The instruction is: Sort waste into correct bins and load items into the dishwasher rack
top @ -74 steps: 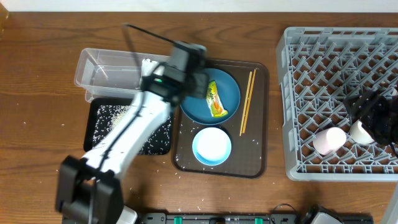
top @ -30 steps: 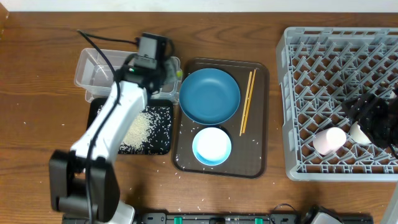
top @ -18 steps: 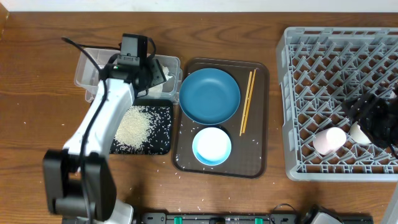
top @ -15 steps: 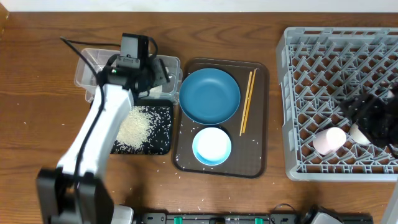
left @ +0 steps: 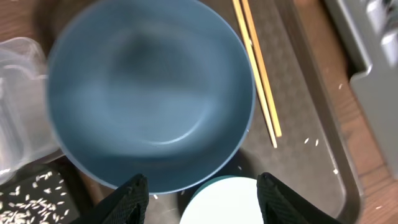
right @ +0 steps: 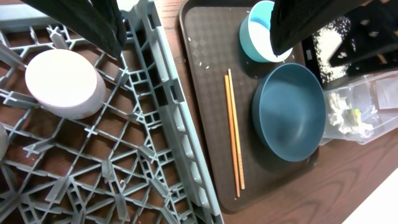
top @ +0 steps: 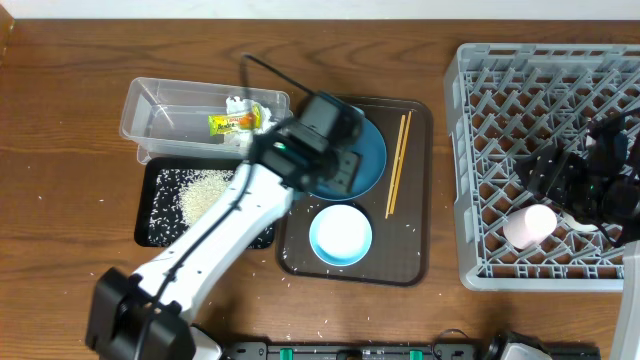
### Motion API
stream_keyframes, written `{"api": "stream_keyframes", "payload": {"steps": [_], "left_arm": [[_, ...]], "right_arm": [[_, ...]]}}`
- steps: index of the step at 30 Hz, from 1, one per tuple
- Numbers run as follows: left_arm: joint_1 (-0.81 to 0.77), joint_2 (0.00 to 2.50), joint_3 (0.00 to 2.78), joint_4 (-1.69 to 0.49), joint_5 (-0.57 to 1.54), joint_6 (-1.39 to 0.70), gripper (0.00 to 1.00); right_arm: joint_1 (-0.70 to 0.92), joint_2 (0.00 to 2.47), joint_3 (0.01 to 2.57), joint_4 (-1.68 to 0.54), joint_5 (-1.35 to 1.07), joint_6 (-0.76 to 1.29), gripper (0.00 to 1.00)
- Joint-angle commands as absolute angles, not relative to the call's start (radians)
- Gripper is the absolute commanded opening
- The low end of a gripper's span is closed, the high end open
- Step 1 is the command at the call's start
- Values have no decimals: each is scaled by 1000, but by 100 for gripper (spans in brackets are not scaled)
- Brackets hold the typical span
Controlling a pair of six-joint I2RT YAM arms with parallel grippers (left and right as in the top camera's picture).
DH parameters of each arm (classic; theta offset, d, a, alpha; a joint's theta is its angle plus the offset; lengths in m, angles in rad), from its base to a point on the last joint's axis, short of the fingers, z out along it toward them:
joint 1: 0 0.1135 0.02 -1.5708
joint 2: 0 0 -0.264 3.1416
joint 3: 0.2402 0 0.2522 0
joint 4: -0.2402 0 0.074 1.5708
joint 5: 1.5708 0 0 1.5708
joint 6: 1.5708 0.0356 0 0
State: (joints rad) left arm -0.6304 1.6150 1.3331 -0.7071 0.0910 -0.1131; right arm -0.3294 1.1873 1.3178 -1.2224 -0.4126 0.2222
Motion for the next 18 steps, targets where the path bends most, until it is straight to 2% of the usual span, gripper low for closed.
{"api": "stream_keyframes", "payload": {"steps": [1,5,6,7,8,9,11,18], "left_arm": [[-665,1614,1341,-714,3,-83,55],[-680,1535,1341,-744,2,-87,53],[-679,1506,1341,-756,2,-87,53],[-677,1469,1341,-768,2,-86,55],[-676,1435,1341,-780,-2,-86,63],[-675,1394,1341,-797,-16,-86,72],[-675,1319,1341,-828,-56,-86,79],[-675,1110,1341,-863,-79,-86,85]], "right_arm": [[-318,1190,1328,-1231,-405,203,73],[-313,1190,1328,-1231,-405,201,73],[-313,1190,1327,-1231,-404,201,76],[-313,1190,1327,-1231,-404,201,84],[-313,1190,1327,-1230,-404,201,99],[-313,1190,1328,-1230,-404,201,99],[-313,1190,1328,-1230,-404,201,99],[-313,1190,1328,-1231,-396,212,99]]}}
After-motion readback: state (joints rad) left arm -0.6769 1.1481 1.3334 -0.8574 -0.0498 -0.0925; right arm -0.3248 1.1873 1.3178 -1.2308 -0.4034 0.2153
